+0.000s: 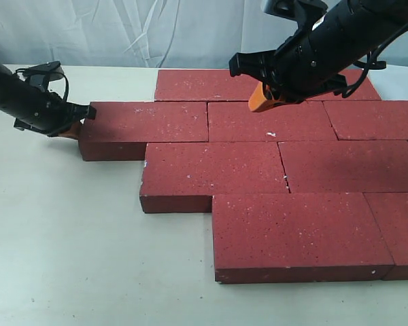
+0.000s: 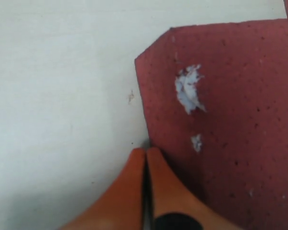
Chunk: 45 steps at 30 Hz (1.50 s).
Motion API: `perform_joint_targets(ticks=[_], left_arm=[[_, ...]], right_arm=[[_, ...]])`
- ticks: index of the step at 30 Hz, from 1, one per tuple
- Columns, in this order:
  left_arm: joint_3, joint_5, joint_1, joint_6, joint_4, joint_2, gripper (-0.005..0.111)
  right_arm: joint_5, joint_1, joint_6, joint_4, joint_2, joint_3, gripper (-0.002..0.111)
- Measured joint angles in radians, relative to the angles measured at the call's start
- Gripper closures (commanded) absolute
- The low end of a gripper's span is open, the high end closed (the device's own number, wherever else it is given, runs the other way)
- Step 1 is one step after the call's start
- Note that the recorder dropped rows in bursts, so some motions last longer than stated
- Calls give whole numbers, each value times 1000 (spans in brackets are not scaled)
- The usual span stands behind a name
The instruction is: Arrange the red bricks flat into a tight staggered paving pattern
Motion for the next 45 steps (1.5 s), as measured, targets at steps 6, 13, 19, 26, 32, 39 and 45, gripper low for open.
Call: perform_joint_targets(ticks=[6, 13, 19, 26, 32, 39, 45], left_arm=[[0, 0, 9, 0, 62, 0, 107], [0, 0, 47, -7, 89, -60, 107], [0, 13, 49, -121, 123, -140, 107], [0, 99, 49, -347, 307, -239, 107], [5, 186, -3, -442, 423, -360, 107], [83, 158, -59, -446, 425, -481, 107], [173, 121, -59, -447, 425, -595, 107]], right_arm=[[0, 0, 0, 0, 0, 0, 109], [0, 0, 0, 0, 0, 0, 109], [-2, 0, 0, 12, 0, 0, 109], [12, 0, 0, 33, 0, 0, 109], [15, 0, 0, 33, 0, 0, 109], [16, 0, 0, 33, 0, 0, 109], [18, 0, 0, 33, 0, 0, 109]])
